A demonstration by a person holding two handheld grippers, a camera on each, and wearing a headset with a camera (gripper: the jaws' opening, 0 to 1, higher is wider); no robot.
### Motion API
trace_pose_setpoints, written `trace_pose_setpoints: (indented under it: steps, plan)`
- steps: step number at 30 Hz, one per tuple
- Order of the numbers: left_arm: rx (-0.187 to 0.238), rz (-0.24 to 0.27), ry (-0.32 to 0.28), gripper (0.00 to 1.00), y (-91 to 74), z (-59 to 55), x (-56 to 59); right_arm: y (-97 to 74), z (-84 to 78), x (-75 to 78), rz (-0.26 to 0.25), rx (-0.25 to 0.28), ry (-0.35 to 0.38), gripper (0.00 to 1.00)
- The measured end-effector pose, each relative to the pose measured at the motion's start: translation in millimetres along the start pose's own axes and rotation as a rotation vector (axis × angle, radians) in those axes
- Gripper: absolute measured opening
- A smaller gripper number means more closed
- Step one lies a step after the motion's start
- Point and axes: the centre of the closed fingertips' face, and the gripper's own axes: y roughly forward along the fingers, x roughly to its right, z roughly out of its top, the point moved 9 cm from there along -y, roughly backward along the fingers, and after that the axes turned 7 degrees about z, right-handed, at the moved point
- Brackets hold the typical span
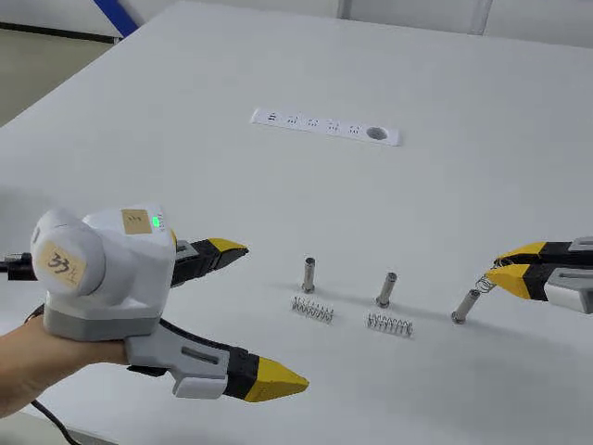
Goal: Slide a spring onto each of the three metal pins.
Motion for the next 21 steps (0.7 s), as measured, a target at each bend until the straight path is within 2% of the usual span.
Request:
trace_pose_setpoints:
  steps: [11, 15, 21]
  plan:
    - [0.001, 0.003, -0.027, 1.00, 1.7, -1.2, -0.5, 8.0, -4.2, -0.1, 0.016, -0.024, -0.003, 0.11]
    - [-0.009, 0.004, -0.023, 1.00, 1.5, -3.2, 0.6, 14.3, -8.2, -0.7, 0.020, -0.047, -0.004, 0.11]
    - [-0.028, -0.006, -0.026, 1.00, 0.0, -6.5, 3.6, 24.6, -16.1, -2.6, 0.020, -0.100, -0.043, 0.11]
